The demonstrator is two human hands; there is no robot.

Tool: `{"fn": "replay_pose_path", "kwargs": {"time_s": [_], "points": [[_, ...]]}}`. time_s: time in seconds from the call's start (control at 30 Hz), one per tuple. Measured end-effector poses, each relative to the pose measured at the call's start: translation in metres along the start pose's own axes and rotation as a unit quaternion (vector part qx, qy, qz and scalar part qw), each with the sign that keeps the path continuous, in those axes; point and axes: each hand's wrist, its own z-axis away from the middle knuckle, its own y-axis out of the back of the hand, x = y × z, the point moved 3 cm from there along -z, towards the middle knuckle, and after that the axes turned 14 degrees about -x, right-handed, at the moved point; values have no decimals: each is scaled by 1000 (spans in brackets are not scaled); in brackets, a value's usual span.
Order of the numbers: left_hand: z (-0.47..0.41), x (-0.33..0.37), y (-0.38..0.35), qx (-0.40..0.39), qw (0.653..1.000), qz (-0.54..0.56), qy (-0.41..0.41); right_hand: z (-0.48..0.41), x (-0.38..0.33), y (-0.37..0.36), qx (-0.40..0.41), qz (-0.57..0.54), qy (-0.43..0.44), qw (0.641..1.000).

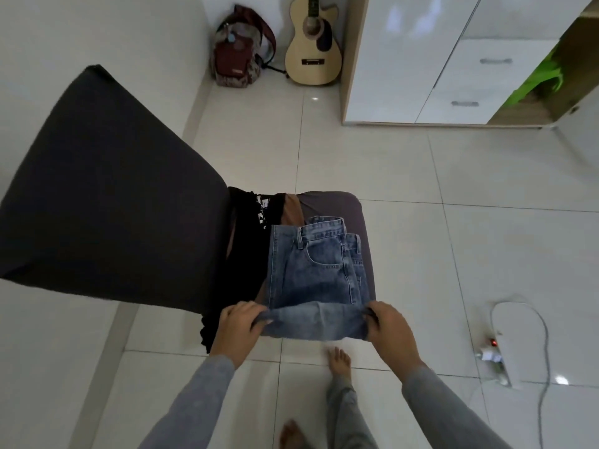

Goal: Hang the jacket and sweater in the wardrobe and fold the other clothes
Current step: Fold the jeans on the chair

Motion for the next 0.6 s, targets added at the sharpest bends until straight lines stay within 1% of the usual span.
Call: {"fn": "replay_pose_path", "kwargs": {"time_s": [0.07, 0.13, 0.23, 0.4, 0.5, 0.6], "points": [[-31, 5, 21, 17, 1000, 22, 7, -27, -5, 17, 43, -2, 21, 999], [-61, 9, 39, 33, 999, 2, -9, -50, -13, 34, 80, -16, 25, 996], [-121, 6, 52, 37, 999, -9, -6, -101, -22, 59, 116, -24, 33, 992], [-205, -8, 48, 28, 998, -40, 41, -186, -17, 74, 131, 19, 21, 991], [-245, -25, 32, 30, 995, -62, 79, -234, -5, 63, 126, 54, 4, 991], [-271, -43, 11, 29, 989, -87, 116, -270, 8, 44, 133, 60, -7, 989]]}}
